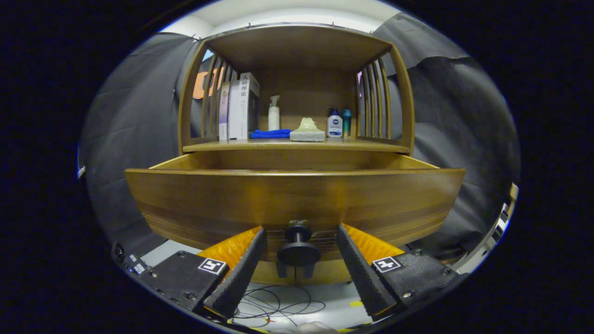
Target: Pull open the drawer, take out the items inside it, and place them on the countertop above the cabinet.
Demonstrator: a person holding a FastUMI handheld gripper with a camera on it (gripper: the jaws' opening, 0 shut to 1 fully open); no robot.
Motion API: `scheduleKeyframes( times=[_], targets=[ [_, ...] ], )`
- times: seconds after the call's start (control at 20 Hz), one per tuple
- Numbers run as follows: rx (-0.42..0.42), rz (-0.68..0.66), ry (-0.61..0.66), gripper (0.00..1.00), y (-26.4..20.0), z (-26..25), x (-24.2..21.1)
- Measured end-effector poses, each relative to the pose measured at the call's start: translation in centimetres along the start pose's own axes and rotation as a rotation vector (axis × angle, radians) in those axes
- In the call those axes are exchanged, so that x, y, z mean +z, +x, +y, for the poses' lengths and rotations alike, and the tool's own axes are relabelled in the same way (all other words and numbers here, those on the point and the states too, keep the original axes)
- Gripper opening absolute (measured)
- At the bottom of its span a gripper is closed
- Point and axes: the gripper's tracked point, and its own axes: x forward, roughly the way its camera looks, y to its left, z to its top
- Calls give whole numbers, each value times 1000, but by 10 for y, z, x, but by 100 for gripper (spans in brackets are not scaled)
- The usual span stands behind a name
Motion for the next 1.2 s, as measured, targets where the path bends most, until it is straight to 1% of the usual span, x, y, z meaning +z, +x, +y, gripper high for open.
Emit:
scheduleKeyframes(
  times=[0.35, 0.4, 0.6, 1.0, 1.2],
  targets=[
    [-13, -22, -3, 100, 26, 6, 16],
    [-18, -6, -9, 100, 35, 5, 17],
    [-30, -18, -9, 100, 57, 8, 25],
    [-30, -24, -12, 100, 92, 11, 34],
    [-24, -16, 7, 100, 107, 12, 39]
  ],
)
